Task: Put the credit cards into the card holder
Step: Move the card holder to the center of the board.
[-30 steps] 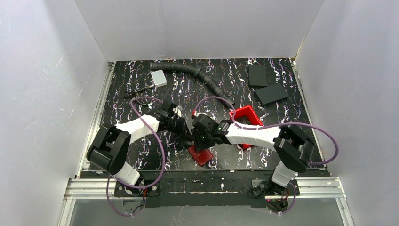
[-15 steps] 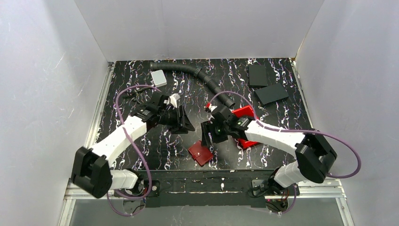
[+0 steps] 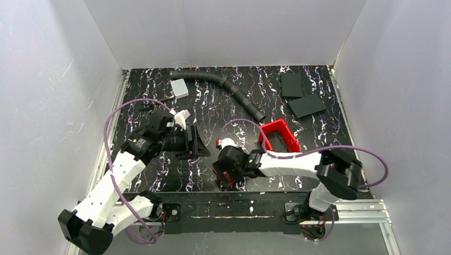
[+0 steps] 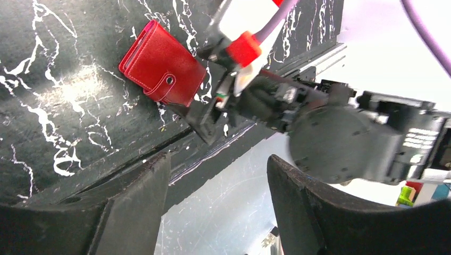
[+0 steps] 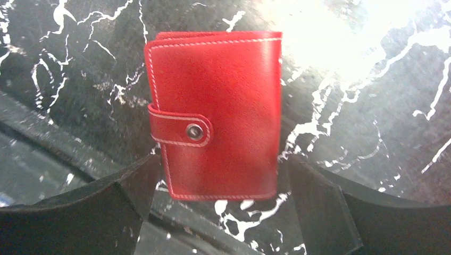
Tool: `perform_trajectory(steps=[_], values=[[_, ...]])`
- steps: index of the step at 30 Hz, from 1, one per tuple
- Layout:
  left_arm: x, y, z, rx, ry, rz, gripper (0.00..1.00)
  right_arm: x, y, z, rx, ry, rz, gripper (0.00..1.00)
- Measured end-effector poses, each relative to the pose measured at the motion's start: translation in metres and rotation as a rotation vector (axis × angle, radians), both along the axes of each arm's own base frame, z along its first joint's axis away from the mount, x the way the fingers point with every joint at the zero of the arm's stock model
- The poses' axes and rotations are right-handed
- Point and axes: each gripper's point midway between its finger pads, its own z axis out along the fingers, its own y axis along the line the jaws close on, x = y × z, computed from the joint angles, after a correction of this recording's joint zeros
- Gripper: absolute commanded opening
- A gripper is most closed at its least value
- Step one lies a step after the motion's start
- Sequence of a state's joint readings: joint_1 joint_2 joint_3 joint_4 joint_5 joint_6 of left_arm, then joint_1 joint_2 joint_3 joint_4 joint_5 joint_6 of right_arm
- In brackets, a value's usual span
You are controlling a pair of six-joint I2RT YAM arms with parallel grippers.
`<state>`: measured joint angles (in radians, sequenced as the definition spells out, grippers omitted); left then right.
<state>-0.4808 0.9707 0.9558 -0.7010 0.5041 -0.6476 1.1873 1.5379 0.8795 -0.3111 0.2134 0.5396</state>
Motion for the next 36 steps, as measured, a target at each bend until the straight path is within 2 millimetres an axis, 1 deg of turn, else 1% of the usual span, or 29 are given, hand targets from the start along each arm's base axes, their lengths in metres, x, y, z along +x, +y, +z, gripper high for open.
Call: perform_trajectory(steps=[3, 5, 7, 9, 10, 12, 13, 15, 18, 21, 24, 26, 29, 31, 33, 36], values=[[-0.007, 0.008, 0.006, 0.017, -0.023, 0.007, 0.67, -0.001, 0.011, -0.012, -0.076, -0.072, 0.02, 0.98], [-0.011, 0.013, 0.011, 0.029, -0.044, 0.011, 0.67, -0.001, 0.018, -0.018, -0.109, -0.106, 0.025, 0.95], [-0.013, 0.018, 0.017, 0.043, -0.065, 0.015, 0.67, 0.002, 0.027, -0.015, -0.112, -0.139, 0.021, 0.87], [-0.015, 0.023, 0.02, 0.058, -0.081, 0.02, 0.67, 0.006, 0.031, -0.016, -0.117, -0.151, 0.006, 0.78], [-0.016, 0.025, 0.023, 0.066, -0.09, 0.024, 0.68, 0.009, 0.033, -0.015, -0.119, -0.161, -0.003, 0.75], [-0.017, 0.029, 0.027, 0.076, -0.108, 0.03, 0.68, 0.016, 0.036, -0.015, -0.116, -0.166, -0.014, 0.74], [-0.018, 0.031, 0.029, 0.078, -0.116, 0.033, 0.68, 0.023, 0.037, -0.014, -0.107, -0.168, -0.028, 0.74], [-0.02, 0.033, 0.032, 0.079, -0.129, 0.041, 0.68, 0.045, 0.041, -0.012, -0.092, -0.166, -0.069, 0.74], [-0.023, 0.036, 0.038, 0.073, -0.149, 0.05, 0.68, 0.092, 0.048, -0.011, -0.078, -0.167, -0.138, 0.73], [-0.026, 0.039, 0.04, 0.071, -0.161, 0.056, 0.68, 0.15, 0.066, -0.009, -0.048, -0.187, -0.198, 0.74], [-0.029, 0.041, 0.041, 0.07, -0.169, 0.064, 0.69, 0.203, 0.084, -0.007, -0.029, -0.224, -0.238, 0.77], [-0.031, 0.043, 0.042, 0.068, -0.172, 0.07, 0.69, 0.235, 0.096, -0.007, -0.015, -0.254, -0.261, 0.8], [-0.036, 0.046, 0.044, 0.065, -0.174, 0.079, 0.69, 0.263, 0.107, -0.007, -0.003, -0.278, -0.277, 0.91], [-0.038, 0.048, 0.045, 0.064, -0.175, 0.086, 0.7, 0.274, 0.113, -0.008, -0.001, -0.28, -0.277, 0.98], [-0.04, 0.05, 0.047, 0.068, -0.176, 0.091, 0.7, 0.276, 0.114, -0.007, -0.005, -0.276, -0.264, 0.98], [-0.038, 0.052, 0.055, 0.08, -0.19, 0.094, 0.7, 0.27, 0.112, -0.006, -0.022, -0.257, -0.233, 0.98]])
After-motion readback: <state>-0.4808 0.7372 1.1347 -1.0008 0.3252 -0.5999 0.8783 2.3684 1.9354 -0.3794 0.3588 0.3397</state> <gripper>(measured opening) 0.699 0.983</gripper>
